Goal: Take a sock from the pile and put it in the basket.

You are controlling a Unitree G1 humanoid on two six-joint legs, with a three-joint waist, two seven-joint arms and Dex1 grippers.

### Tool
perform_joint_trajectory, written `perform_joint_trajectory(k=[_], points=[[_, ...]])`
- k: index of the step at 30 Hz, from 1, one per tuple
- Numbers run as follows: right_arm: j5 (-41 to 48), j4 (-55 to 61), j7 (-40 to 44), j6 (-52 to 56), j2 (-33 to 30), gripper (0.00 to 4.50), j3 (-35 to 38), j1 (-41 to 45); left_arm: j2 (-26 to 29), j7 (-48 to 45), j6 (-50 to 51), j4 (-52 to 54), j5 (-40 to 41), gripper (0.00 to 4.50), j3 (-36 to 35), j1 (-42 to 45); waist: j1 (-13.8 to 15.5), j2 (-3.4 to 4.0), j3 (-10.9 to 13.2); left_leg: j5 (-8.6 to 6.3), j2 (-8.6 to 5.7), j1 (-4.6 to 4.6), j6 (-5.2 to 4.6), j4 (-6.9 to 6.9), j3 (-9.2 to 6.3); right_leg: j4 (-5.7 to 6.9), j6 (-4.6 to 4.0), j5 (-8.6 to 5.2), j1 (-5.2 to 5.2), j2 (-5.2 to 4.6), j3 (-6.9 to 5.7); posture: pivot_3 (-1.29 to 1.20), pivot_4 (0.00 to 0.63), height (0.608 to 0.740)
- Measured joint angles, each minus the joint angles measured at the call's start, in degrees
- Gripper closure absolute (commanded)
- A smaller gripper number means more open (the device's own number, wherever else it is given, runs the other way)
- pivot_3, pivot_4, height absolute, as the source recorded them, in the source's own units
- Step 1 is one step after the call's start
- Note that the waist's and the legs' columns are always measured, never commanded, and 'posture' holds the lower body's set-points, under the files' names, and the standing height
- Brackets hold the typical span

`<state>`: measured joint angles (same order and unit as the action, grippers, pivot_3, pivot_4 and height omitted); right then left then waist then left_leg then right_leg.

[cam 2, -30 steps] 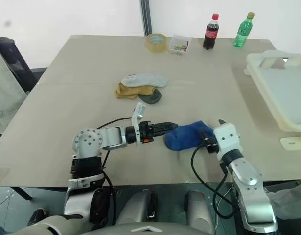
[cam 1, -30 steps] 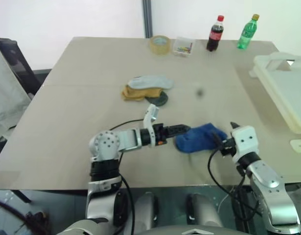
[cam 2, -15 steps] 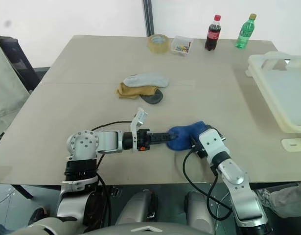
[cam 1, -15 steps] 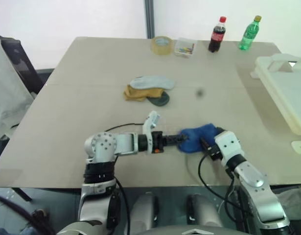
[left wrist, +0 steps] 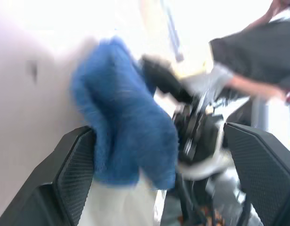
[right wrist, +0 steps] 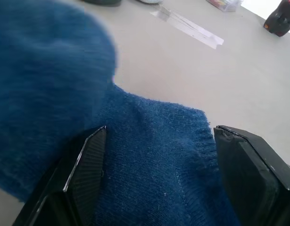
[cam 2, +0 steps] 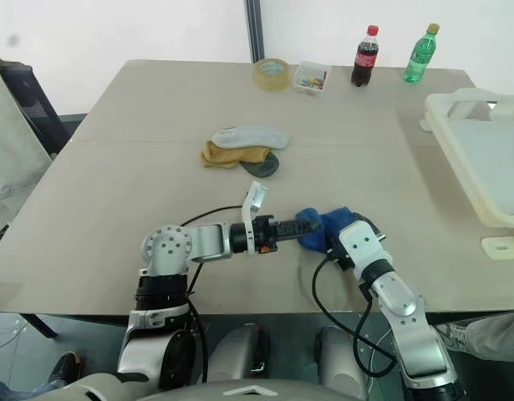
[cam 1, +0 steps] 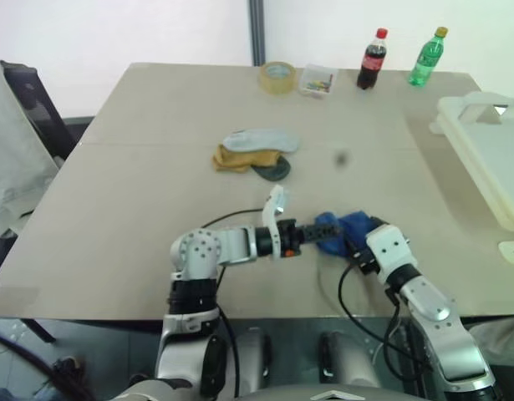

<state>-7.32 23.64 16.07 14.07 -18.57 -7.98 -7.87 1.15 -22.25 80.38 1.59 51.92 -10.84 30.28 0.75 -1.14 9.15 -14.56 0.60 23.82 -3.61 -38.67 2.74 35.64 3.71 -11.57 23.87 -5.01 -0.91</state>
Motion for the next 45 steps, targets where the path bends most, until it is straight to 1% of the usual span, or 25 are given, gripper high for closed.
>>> perform_joint_trajectory(k=[6,12,18,21,26,29,31,33,35,36,38,39,42,45], points=[[0.03,-0.63,0.80,-0.55,-0.44,0.80,-0.01,0.61,-2.99,-0.58,-1.73,-0.34,0.23,0.03,0.35,1.37,-0.01,-0.01,0.00,0.00,-0.01,0.00,-0.01,0.00,0.00,-0.02,0.00,0.00,-0.01,0.02,0.00,0.00,0.150,0.740],[0.05,-0.92,1.11,-0.54,-0.45,0.80,0.05,1.00,-4.51,-1.20,-1.43,-0.91,1.04,0.03,2.16,1.48,-0.05,-0.01,0.00,0.01,-0.01,0.00,-0.02,-0.01,0.00,-0.01,0.01,0.00,-0.01,0.04,0.00,0.00,0.150,0.740],[2.85,0.85,2.45,2.32,-0.62,0.80,2.06,0.35,-6.10,-1.27,-3.43,-4.98,0.00,0.03,3.35,2.69,0.11,-0.02,0.01,0.00,-0.02,0.03,-0.03,-0.02,-0.02,-0.01,0.01,0.00,-0.01,0.04,-0.02,0.00,0.150,0.740],[5.91,3.27,4.79,5.96,-1.99,0.80,4.13,-0.50,-6.29,-2.08,-5.42,-6.99,-0.67,0.03,4.40,3.88,0.13,-0.02,0.01,-0.01,-0.05,0.05,-0.05,-0.02,-0.01,-0.03,0.01,0.00,-0.01,0.02,0.00,0.00,0.150,0.740],[11.24,8.83,10.00,13.43,-7.55,0.80,8.67,-0.94,-6.80,-3.85,-9.11,-12.37,-3.46,0.03,6.85,5.65,0.09,-0.03,0.02,-0.01,-0.07,0.06,-0.06,-0.02,-0.02,-0.03,0.01,0.00,0.00,0.04,-0.02,0.00,0.150,0.740],[14.44,11.34,11.77,17.71,-9.46,0.05,10.46,-0.55,-7.21,-5.10,-10.94,-14.96,-4.77,0.00,7.94,6.45,0.08,-0.02,0.02,-0.01,-0.05,0.06,-0.06,-0.02,-0.03,-0.03,0.01,0.00,0.01,0.06,-0.03,0.00,0.150,0.740],[16.01,12.33,12.86,19.85,-10.82,0.05,11.65,-0.61,-7.42,-5.45,-11.73,-16.22,-5.36,0.00,8.27,7.02,0.10,-0.02,0.02,-0.01,-0.05,0.07,-0.06,-0.02,-0.02,-0.03,0.01,0.00,0.00,0.05,-0.02,0.00,0.150,0.740],[19.13,13.83,14.15,23.01,-11.87,0.05,14.70,-1.16,-7.61,-6.05,-12.59,-17.21,-5.86,0.00,8.67,7.38,0.16,-0.03,0.03,-0.02,-0.06,0.10,-0.07,-0.02,-0.03,-0.04,0.01,0.00,0.01,0.03,-0.03,0.00,0.150,0.740],[25.96,15.78,14.97,28.70,-11.36,0.05,20.94,-1.99,-7.75,-6.60,-13.35,-18.07,-6.47,0.00,8.73,7.72,0.27,-0.04,0.03,-0.02,-0.05,0.12,-0.08,-0.02,-0.06,-0.05,0.01,0.00,0.01,0.02,-0.04,0.00,0.150,0.740],[27.39,16.17,15.03,29.89,-11.34,0.05,22.17,-2.18,-7.76,-6.74,-13.46,-18.11,-6.71,0.00,8.72,7.74,0.23,-0.04,0.03,-0.02,-0.05,0.12,-0.08,-0.02,-0.05,-0.05,0.01,0.00,0.01,0.02,-0.04,0.00,0.150,0.740],[29.24,16.42,15.12,31.23,-11.26,0.05,23.37,-2.44,-7.83,-6.83,-13.56,-18.20,-6.79,0.00,8.73,7.76,0.20,-0.04,0.03,-0.03,-0.05,0.12,-0.08,-0.02,-0.05,-0.06,0.01,0.00,0.01,0.02,-0.04,0.00,0.150,0.740],[31.75,16.43,15.27,33.07,-10.45,0.05,24.39,-2.58,-7.98,-6.93,-13.77,-18.35,-6.87,0.00,8.73,7.76,0.15,-0.04,0.03,-0.03,-0.03,0.11,-0.08,-0.02,-0.05,-0.05,0.01,0.00,0.01,0.02,-0.04,0.00,0.150,0.740],[37.39,16.34,12.61,37.07,-5.18,0.05,24.69,-0.83,-8.03,-7.46,-13.86,-18.38,-7.15,0.00,8.98,7.75,0.01,-0.02,0.02,-0.03,0.01,0.09,-0.08,-0.02,-0.05,-0.03,0.00,0.00,0.02,0.04,-0.04,0.00,0.150,0.740],[39.86,16.29,9.20,39.26,-1.93,0.05,24.58,1.78,-8.17,-7.52,-13.97,-18.38,-7.41,0.00,9.10,7.76,0.08,0.00,0.02,-0.03,0.00,0.10,-0.08,-0.03,-0.04,-0.03,0.01,0.00,0.03,0.03,-0.03,0.00,0.150,0.740]])
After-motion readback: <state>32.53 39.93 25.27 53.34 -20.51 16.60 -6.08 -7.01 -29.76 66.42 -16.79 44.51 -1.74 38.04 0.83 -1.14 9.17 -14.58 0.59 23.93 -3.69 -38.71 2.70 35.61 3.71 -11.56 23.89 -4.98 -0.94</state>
